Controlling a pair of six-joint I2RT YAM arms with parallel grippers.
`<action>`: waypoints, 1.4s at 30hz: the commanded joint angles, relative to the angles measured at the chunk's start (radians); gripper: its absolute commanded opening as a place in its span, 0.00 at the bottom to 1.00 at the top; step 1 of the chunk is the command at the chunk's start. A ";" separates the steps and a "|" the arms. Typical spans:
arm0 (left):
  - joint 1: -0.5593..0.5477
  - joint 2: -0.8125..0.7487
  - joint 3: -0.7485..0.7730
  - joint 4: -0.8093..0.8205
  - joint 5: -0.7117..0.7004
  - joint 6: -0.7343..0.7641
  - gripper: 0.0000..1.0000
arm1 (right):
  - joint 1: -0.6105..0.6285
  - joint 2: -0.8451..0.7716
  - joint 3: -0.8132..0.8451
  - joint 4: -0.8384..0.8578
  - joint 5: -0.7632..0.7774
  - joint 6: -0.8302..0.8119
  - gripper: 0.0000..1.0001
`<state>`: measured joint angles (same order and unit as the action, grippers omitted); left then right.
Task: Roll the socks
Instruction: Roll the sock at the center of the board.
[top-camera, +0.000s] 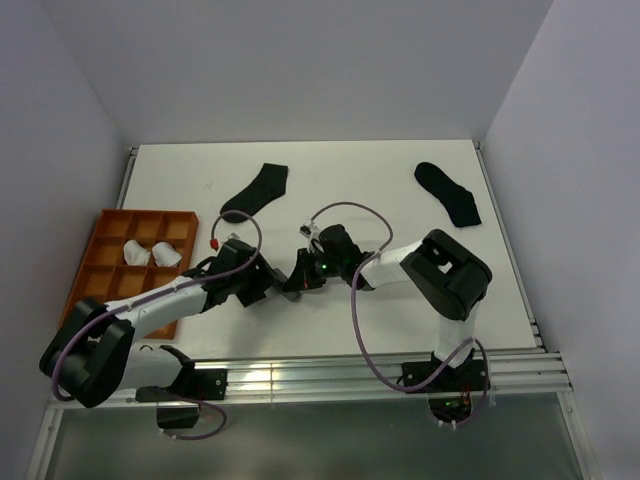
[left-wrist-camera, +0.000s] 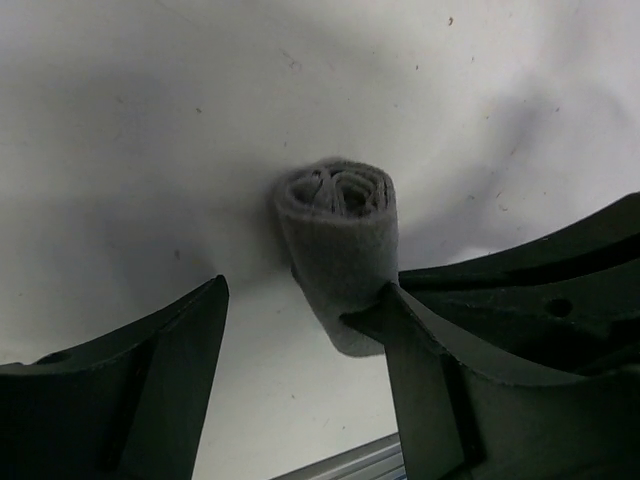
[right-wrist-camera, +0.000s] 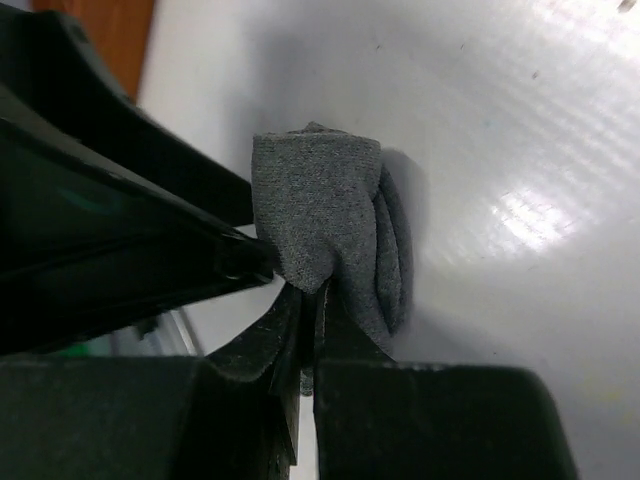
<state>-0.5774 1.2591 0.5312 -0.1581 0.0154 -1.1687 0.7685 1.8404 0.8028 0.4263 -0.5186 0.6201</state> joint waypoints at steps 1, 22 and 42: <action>-0.018 0.048 -0.013 0.121 0.017 -0.042 0.67 | -0.026 0.080 -0.068 0.049 -0.164 0.159 0.00; -0.030 0.157 -0.083 0.192 -0.066 -0.074 0.59 | -0.123 0.281 -0.151 0.377 -0.313 0.457 0.00; -0.067 0.353 -0.024 0.055 -0.072 -0.085 0.16 | -0.127 0.205 -0.087 0.204 -0.258 0.330 0.08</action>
<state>-0.6186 1.5169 0.5468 0.1448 0.0071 -1.2800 0.6277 2.0579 0.7151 0.8650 -0.8574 1.0828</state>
